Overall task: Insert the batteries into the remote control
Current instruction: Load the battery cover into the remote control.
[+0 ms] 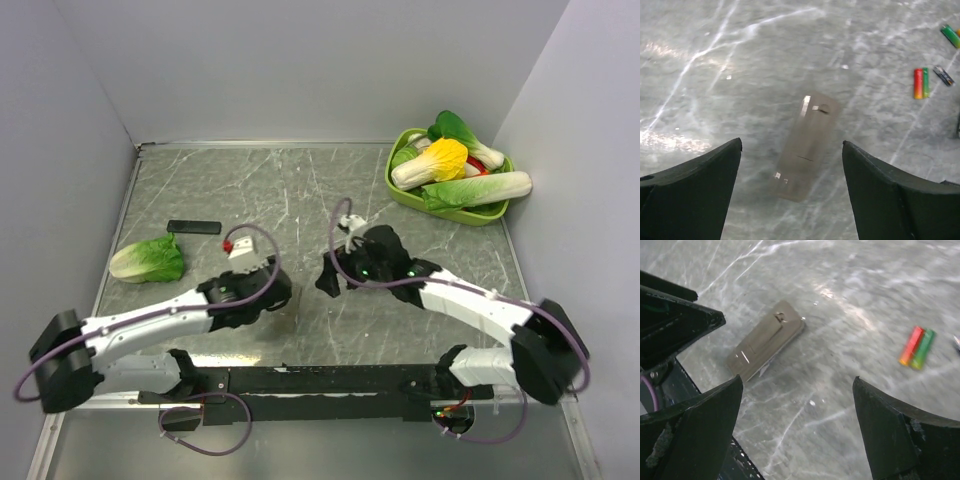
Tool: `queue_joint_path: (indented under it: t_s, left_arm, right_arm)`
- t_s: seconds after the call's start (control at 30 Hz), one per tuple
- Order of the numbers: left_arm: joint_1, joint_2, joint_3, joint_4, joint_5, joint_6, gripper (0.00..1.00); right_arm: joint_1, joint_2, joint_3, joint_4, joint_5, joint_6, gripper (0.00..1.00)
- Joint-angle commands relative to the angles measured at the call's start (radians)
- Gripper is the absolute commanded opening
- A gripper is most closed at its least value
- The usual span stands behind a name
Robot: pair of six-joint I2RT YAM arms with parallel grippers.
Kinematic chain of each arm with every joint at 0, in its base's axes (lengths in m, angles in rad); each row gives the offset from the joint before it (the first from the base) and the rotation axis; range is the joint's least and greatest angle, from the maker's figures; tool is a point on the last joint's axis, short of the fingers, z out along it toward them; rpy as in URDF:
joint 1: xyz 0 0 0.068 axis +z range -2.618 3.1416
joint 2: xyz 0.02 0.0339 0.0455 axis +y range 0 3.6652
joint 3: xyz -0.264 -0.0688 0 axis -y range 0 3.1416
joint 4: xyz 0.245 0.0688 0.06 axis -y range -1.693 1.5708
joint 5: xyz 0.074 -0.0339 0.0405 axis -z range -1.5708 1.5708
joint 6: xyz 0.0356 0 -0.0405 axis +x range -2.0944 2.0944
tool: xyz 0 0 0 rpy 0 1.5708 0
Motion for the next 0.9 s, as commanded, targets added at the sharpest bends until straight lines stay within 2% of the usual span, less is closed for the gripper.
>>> queue_joint_path:
  t_s: [0.0,0.2,0.37,0.53,0.6,0.87]
  left_arm:
    - [0.047,-0.167,-0.158,0.108,0.07,-0.068,0.87]
    - [0.065,-0.37,-0.321,0.153,0.119,-0.097,0.88]
    - [0.067,-0.44,-0.427,0.252,0.203,-0.091,0.87]
    - [0.067,-0.418,-0.464,0.298,0.237,-0.077,0.88]
    - [0.067,-0.389,-0.462,0.315,0.251,-0.072,0.88]
    - [0.067,-0.292,-0.436,0.344,0.265,-0.052,0.88]
  right_arm:
    - [0.046,0.174,0.171,-0.014,-0.093,-0.141,0.93]
    - [0.086,0.383,0.323,-0.054,-0.119,-0.216,0.84]
    - [0.111,0.504,0.42,-0.09,-0.108,-0.247,0.76]
    - [0.123,0.594,0.481,-0.119,-0.096,-0.271,0.7]
    - [0.127,0.613,0.49,-0.123,-0.092,-0.274,0.63]
    - [0.134,0.694,0.49,-0.126,-0.06,-0.276,0.57]
